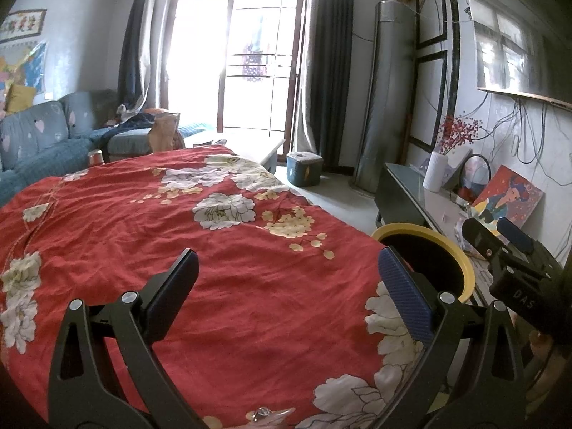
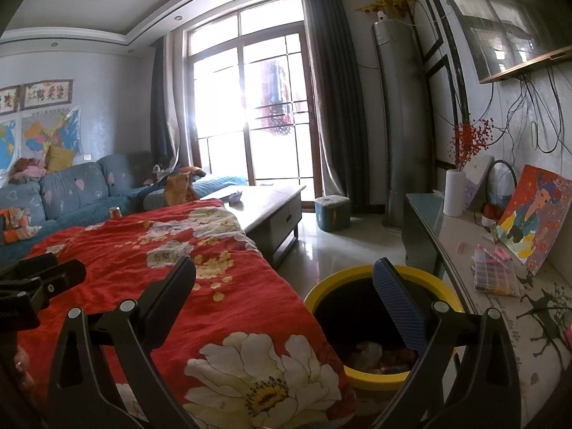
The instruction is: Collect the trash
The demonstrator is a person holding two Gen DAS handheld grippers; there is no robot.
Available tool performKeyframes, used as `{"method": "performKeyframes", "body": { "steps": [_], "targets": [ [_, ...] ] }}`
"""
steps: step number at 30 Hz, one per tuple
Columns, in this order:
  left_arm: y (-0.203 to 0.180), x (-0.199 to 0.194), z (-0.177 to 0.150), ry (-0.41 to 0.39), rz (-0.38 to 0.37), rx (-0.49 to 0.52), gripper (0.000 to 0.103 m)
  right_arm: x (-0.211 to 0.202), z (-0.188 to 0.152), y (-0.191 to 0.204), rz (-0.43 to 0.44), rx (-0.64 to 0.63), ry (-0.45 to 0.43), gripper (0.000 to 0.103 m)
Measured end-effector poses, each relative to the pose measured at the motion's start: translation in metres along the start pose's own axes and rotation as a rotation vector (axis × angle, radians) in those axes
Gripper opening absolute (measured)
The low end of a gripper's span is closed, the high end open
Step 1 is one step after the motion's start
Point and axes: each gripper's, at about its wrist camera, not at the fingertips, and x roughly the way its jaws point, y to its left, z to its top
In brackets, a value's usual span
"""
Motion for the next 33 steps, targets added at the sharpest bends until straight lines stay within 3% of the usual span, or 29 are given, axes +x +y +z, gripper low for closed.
{"method": "performKeyframes", "body": {
  "steps": [33],
  "targets": [
    [0.0002,0.0006,0.0000,0.010,0.002,-0.003,0.092,-0.0005,0.0009,-0.0020,0.000,0.002,0.002,0.097]
  ]
}}
